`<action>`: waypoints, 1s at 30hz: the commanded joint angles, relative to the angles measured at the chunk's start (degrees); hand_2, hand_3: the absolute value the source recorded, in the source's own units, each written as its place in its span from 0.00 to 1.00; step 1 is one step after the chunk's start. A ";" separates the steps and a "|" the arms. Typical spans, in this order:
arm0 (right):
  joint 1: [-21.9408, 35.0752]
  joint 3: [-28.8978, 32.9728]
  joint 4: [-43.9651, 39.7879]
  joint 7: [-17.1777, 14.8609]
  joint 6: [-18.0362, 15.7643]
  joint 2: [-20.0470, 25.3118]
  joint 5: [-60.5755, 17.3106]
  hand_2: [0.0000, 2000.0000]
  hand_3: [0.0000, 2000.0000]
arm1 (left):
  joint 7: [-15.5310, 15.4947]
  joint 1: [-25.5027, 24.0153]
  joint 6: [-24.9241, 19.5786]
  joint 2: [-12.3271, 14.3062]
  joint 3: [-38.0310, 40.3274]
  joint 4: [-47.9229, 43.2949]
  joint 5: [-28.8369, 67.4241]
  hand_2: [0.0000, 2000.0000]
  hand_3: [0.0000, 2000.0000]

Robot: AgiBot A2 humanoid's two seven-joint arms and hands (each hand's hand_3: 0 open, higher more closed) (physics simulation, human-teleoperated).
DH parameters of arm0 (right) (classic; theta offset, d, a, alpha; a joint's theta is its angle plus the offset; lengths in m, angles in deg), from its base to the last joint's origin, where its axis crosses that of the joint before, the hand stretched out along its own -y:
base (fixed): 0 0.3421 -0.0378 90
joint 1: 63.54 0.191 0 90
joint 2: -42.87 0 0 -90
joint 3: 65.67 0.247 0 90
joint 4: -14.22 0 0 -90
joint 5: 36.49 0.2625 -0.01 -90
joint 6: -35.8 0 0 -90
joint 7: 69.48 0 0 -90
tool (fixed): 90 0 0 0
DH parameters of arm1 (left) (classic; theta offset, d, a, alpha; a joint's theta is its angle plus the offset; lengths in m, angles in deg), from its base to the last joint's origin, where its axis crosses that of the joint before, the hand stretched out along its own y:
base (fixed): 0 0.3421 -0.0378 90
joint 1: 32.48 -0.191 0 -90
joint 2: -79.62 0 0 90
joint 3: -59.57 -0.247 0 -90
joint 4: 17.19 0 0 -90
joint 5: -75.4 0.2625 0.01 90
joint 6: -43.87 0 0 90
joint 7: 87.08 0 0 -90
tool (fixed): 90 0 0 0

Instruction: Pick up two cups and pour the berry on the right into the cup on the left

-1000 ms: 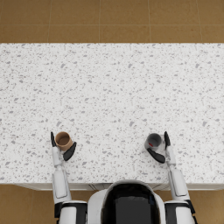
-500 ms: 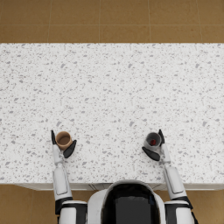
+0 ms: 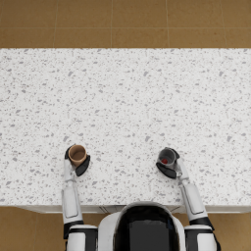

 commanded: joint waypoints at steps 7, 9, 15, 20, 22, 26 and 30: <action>9.84 3.36 10.62 0.05 -0.67 6.12 0.03 1.00 0.64 | -0.08 8.17 0.81 1.62 -15.63 -12.78 0.00 1.00 0.64; 13.29 3.61 8.41 0.04 -1.03 7.58 0.04 1.00 0.64 | -0.07 11.97 0.99 3.52 -18.25 -10.54 0.00 1.00 0.64; 20.95 1.95 3.77 0.02 -1.26 11.32 -7.14 1.00 0.64 | -0.01 20.79 1.31 7.48 -23.76 -1.04 5.37 1.00 0.64; 25.77 2.97 2.89 -0.05 -1.39 13.35 -16.20 1.00 0.64 | 0.03 22.68 1.22 8.64 -26.43 1.40 13.93 1.00 0.64; 27.41 3.20 3.70 -0.06 -1.44 14.03 -19.84 1.00 0.64 | 0.03 23.34 1.18 9.04 -27.01 2.71 15.54 1.00 0.64; 29.34 1.88 4.09 -0.01 -1.52 15.03 -27.11 1.00 0.64 | 0.03 23.55 1.07 9.42 -28.67 2.38 16.79 1.00 0.64; 30.61 -0.26 4.85 -0.03 -1.64 15.89 -34.41 1.00 0.64 | 0.03 23.89 1.00 9.77 -27.91 3.24 17.12 1.00 0.64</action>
